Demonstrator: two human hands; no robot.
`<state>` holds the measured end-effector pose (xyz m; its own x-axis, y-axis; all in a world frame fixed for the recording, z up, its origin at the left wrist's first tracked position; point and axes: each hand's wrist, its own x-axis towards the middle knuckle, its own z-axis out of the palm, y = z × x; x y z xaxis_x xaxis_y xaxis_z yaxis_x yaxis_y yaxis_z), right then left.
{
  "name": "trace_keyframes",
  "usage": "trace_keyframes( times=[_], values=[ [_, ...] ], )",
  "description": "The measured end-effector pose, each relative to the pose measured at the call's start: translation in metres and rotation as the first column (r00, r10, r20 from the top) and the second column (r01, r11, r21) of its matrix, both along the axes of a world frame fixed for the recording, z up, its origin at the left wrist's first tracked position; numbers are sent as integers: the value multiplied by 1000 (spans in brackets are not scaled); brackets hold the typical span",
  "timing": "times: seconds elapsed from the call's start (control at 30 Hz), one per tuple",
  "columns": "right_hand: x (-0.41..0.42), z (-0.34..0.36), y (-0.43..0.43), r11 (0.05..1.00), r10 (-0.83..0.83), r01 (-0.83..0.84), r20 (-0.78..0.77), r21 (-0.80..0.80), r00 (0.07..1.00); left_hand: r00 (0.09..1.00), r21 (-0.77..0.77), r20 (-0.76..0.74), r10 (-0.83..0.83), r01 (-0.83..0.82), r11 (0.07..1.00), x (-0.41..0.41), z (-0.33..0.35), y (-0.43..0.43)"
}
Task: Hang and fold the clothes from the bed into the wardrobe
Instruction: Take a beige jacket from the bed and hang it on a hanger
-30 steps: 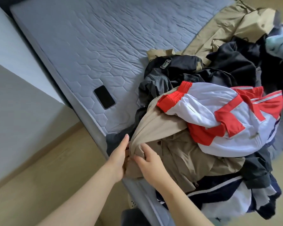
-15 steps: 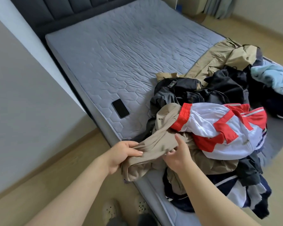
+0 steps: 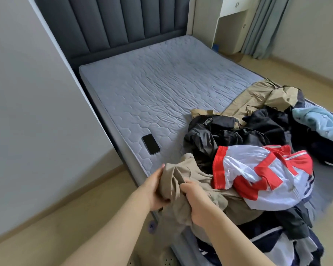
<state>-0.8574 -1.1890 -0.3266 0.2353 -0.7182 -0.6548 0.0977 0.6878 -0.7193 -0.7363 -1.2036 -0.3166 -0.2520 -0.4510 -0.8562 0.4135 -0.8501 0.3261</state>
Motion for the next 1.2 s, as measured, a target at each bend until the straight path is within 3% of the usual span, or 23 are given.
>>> trace_keyframes(
  times=[0.13, 0.23, 0.3, 0.37, 0.43, 0.5, 0.6, 0.67, 0.73, 0.83, 0.93, 1.03, 1.1, 1.17, 1.2],
  values=[
    [-13, 3, 7, 992, 81, -86, 49, 88, 995, 990, 11, 138, 38, -40, 999, 1, -1, -3],
    [-24, 2, 5, 973, -108, 62, 201, 221, 974, 968, -131, 224, 110, -81, 988, 2, -3, -1],
    [-29, -6, 1, 977, -200, 203, -40, 69, 979, 954, -231, 285, 90, -22, 973, 1, 3, -1],
    [-34, -10, -2, 954, -283, 236, -300, -184, 911, 945, -323, 320, 59, 50, 945, 0, 12, -4],
    [-39, -16, -8, 951, -195, 24, -533, -309, 823, 941, -413, 336, 45, 104, 905, 1, 22, -9],
    [-37, -16, -13, 933, -58, -218, -717, -286, 694, 957, -484, 282, 72, 77, 872, 2, 32, -13],
    [-32, -5, -23, 891, -61, -347, -835, -293, 548, 946, -539, 265, 188, -17, 842, 5, 42, -22],
    [-31, 8, -32, 883, -187, -206, -719, -421, 670, 857, -532, 416, 305, -43, 845, 11, 42, -30],
    [-28, 25, -38, 846, -278, -1, -443, -533, 853, 770, -478, 535, 347, -63, 876, 17, 37, -35],
    [-19, 49, -39, 812, -212, 27, -253, -583, 944, 741, -365, 576, 344, -143, 920, 23, 28, -37],
    [-13, 55, -37, 836, 92, -150, -135, -528, 987, 803, -360, 427, 415, -270, 893, 30, 29, -41],
    [-19, 46, -33, 875, 389, -344, 74, -340, 918, 822, -417, 318, 472, -326, 849, 36, 41, -42],
    [-26, 36, -30, 913, 393, -347, 232, -215, 890, 835, -503, 234, 498, -334, 797, 38, 51, -36],
    [-30, 26, -30, 977, 212, -192, 343, -91, 915, 877, -580, 155, 455, -292, 760, 37, 64, -31],
    [-31, 22, -32, 996, 89, -84, 322, -30, 942, 895, -608, 128, 426, -268, 747, 37, 71, -29]
  ],
)
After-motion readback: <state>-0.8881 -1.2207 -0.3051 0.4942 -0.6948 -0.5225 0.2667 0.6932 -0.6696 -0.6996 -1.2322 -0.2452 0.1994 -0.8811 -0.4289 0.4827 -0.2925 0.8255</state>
